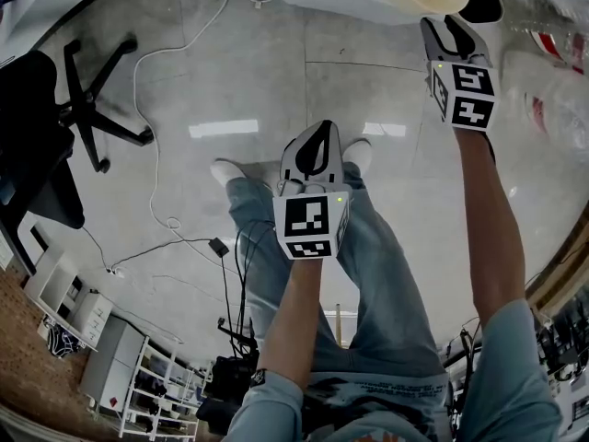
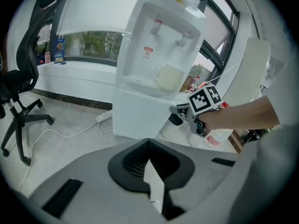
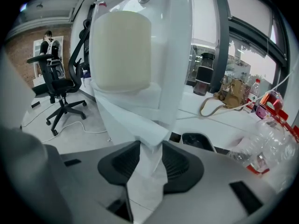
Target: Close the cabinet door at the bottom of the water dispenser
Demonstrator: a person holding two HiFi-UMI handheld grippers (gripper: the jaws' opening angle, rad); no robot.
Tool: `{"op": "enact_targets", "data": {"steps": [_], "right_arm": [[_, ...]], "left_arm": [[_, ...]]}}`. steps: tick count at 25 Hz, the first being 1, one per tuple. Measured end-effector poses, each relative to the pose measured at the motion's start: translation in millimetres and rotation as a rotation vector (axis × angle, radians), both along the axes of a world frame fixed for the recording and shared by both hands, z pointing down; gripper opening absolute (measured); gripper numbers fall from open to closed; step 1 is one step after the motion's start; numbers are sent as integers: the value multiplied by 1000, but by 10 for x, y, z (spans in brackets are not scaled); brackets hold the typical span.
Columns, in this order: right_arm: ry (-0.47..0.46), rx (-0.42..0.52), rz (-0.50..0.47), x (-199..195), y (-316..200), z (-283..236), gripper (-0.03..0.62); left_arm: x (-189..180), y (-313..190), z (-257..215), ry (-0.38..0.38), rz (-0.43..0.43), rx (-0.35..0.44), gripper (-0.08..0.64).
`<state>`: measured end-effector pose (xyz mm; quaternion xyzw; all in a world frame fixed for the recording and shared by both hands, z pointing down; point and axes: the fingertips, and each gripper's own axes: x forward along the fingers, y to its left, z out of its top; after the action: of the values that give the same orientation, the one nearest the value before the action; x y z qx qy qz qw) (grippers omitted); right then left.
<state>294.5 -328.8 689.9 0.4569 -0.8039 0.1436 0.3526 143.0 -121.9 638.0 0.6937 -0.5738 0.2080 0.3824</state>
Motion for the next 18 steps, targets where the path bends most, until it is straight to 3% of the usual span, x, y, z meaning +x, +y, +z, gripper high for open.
{"op": "enact_targets", "data": {"steps": [18], "right_arm": [[-6,-4,14,48,-395,-33,147]], "left_arm": [[-69,59,-26,-8,-40,-1,11]]}}
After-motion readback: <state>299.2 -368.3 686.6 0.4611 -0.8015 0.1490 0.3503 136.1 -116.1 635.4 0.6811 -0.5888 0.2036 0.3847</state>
